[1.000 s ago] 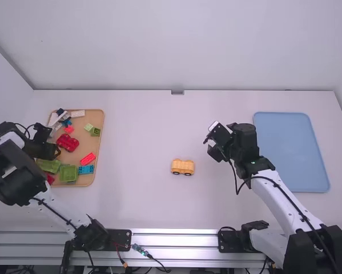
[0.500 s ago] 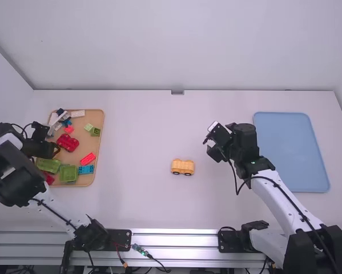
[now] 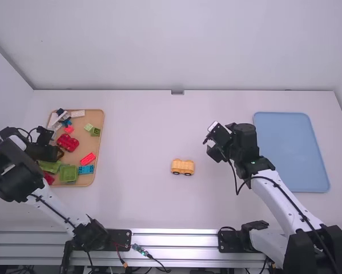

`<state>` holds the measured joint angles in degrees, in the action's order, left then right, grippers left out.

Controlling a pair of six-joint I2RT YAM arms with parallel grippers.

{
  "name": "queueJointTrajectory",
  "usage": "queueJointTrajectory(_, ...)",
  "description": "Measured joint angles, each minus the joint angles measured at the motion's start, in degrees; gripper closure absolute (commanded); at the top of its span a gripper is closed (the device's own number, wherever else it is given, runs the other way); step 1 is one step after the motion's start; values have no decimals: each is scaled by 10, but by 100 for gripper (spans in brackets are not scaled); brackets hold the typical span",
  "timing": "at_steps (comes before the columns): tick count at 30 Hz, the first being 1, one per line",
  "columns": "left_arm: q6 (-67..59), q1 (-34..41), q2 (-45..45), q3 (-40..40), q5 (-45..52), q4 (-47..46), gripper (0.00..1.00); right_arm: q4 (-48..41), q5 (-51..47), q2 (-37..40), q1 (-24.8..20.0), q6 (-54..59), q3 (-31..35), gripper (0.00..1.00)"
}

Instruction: Assemble lego blocks to make yellow taxi

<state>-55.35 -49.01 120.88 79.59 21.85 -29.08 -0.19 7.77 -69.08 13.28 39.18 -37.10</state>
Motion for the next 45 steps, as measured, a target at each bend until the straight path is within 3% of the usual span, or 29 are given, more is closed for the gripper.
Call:
queueJointTrajectory(4, 3, 1, 0, 0, -16, 3, 48, 0, 0, 0, 0, 0, 0, 1)
queueJointTrajectory(8, 12, 2, 0, 0, -29, 9, 58, 0, 0, 0, 0, 0, 0, 1)
queueJointTrajectory(15, 17, 21, 0, 0, -60, 14, 60, -1, 0, 0, 0, 0, 0, 1)
queueJointTrajectory(18, 18, 30, 0, 0, -62, 15, 70, -1, 0, 0, 0, 0, 0, 1)
queueJointTrajectory(26, 19, 33, 0, 1, -65, 16, 74, 0, 0, 0, 0, 0, 0, 1)
queueJointTrajectory(30, 30, 34, 0, 5, -75, 7, 98, 0, 0, 0, 0, 0, 0, 1)
queueJointTrajectory(34, 31, 34, 0, 25, -86, -47, 96, 0, 0, 0, 0, 0, 0, 1)
queueJointTrajectory(37, 32, 34, 0, 63, -82, -112, 71, 0, 0, 0, 0, 0, 0, 1)
queueJointTrajectory(38, 32, 34, 0, 70, -81, -120, 76, 0, 0, 0, 0, 0, 0, 1)
queueJointTrajectory(39, 33, 34, 0, 92, -75, -148, 98, 0, 0, 0, 0, 0, 0, 1)
queueJointTrajectory(45, 54, 34, 0, 181, -36, -223, 98, 2, 0, 0, 0, 0, 0, 1)
